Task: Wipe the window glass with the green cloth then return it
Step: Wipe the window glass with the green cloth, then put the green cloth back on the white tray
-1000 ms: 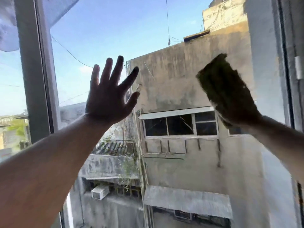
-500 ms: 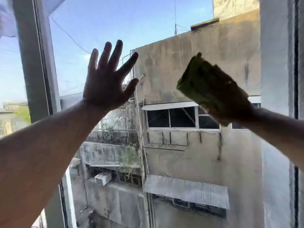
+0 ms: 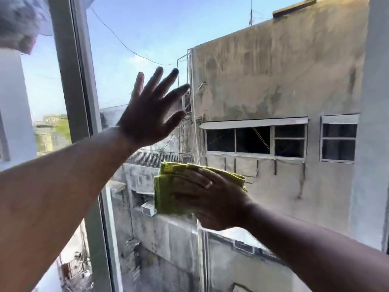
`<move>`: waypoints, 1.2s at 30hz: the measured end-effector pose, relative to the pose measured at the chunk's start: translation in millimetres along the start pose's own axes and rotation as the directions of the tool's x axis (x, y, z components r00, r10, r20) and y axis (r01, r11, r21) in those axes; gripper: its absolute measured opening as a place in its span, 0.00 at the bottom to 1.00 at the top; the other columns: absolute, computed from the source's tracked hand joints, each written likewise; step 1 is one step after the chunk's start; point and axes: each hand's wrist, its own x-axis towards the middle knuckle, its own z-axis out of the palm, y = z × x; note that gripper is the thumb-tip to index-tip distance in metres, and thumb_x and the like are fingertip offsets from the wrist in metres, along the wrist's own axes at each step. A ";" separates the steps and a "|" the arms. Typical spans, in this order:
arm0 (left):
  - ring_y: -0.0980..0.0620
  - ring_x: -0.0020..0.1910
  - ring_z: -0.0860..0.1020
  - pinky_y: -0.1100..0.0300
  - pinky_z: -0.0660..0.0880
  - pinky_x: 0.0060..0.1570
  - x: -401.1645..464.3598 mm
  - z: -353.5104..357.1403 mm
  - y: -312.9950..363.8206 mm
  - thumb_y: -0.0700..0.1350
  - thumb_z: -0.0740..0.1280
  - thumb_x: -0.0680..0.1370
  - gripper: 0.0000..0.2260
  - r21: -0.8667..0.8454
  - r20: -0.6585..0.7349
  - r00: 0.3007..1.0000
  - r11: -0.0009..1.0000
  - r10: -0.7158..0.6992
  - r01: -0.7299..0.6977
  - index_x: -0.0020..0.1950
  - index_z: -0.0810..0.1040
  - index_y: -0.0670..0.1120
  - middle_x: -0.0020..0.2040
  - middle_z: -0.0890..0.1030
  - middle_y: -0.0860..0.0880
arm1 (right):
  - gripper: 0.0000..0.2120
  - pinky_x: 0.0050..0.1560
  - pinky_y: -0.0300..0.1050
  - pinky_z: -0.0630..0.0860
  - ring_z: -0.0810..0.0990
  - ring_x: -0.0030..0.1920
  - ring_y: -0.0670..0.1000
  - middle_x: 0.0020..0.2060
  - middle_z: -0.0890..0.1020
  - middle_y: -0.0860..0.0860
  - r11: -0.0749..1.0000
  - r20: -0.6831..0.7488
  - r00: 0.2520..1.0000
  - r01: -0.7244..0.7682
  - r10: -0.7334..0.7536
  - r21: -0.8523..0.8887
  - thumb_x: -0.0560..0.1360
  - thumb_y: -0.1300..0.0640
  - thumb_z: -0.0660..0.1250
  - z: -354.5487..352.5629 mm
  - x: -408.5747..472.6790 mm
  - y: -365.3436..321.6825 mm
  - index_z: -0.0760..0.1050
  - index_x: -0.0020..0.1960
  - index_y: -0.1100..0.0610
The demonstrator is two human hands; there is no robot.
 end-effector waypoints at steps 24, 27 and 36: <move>0.58 0.44 0.78 0.65 0.77 0.35 -306.5 -31.3 -7.4 0.45 0.76 0.71 0.12 -0.670 0.694 0.593 -0.064 -0.409 0.740 0.51 0.76 0.49 0.45 0.79 0.48 | 0.35 0.36 0.48 0.84 0.84 0.38 0.48 0.40 0.84 0.50 -0.495 0.626 0.602 -0.397 0.495 0.773 0.50 0.42 0.85 -14.6 29.3 -131.9 0.78 0.52 0.55; 0.44 0.48 0.82 0.51 0.84 0.39 -443.4 -34.1 2.5 0.45 0.75 0.67 0.21 -0.378 0.898 0.121 -0.602 -0.423 0.704 0.58 0.77 0.43 0.52 0.83 0.42 | 0.16 0.31 0.40 0.79 0.81 0.31 0.47 0.39 0.83 0.53 -0.614 0.778 0.476 -0.488 0.409 0.621 0.66 0.50 0.78 54.8 55.5 -240.0 0.80 0.49 0.56; 0.44 0.51 0.81 0.43 0.76 0.61 -910.4 -133.7 140.4 0.36 0.71 0.75 0.20 0.065 0.651 -0.745 -0.967 -0.147 0.247 0.67 0.75 0.33 0.63 0.80 0.35 | 0.09 0.31 0.39 0.72 0.73 0.31 0.47 0.31 0.77 0.50 -0.323 0.963 0.151 -0.943 -0.224 0.073 0.77 0.64 0.70 243.3 39.7 -671.2 0.77 0.39 0.56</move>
